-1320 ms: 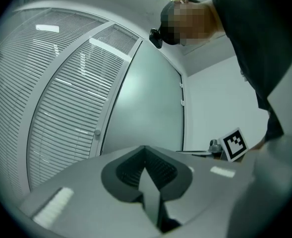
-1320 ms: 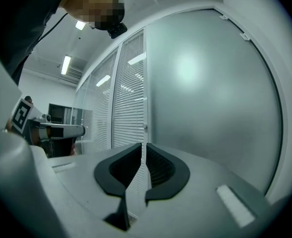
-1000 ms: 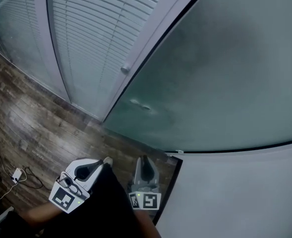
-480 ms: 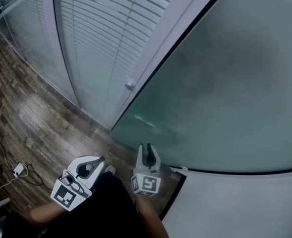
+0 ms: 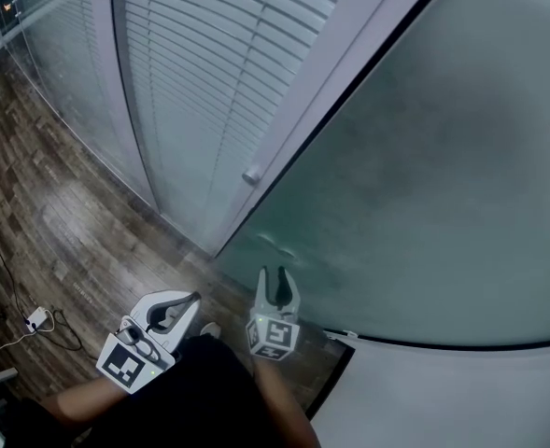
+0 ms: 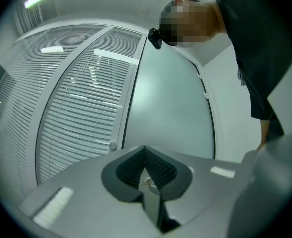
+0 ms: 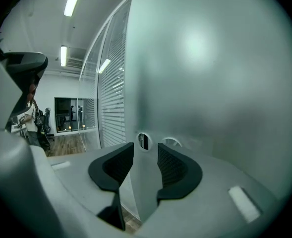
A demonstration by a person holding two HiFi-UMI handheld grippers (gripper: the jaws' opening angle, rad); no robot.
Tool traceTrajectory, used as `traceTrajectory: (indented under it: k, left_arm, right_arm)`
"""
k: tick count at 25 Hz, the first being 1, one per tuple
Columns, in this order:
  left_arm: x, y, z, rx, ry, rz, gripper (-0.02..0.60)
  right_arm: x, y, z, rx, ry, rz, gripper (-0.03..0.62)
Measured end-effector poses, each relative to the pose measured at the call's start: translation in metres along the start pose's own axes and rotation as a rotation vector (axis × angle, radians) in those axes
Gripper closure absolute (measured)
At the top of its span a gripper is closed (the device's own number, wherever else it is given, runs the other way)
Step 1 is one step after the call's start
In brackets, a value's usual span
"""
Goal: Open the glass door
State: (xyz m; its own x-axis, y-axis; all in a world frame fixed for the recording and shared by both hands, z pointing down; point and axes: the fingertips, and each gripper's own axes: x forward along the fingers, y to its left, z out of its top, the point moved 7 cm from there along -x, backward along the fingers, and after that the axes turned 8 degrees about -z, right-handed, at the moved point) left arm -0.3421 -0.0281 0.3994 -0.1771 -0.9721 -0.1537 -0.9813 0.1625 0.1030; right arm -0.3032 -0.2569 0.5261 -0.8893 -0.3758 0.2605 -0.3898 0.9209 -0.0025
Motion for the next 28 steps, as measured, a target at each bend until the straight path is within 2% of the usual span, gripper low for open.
traceTrajectory:
  k: [19, 25, 28]
  left_arm:
    - [-0.01, 0.027, 0.012, -0.011, -0.01, 0.077, 0.581]
    - [-0.015, 0.036, 0.014, -0.016, 0.008, 0.088, 0.581]
    - [-0.014, 0.039, 0.012, -0.019, 0.013, 0.079, 0.581]
  right_arm:
    - [0.053, -0.011, 0.001, -0.038, 0.029, -0.031, 0.456]
    - [0.057, -0.013, 0.001, -0.029, 0.012, -0.099, 0.473]
    - [0.059, -0.013, 0.0, -0.015, 0.005, -0.095, 0.468]
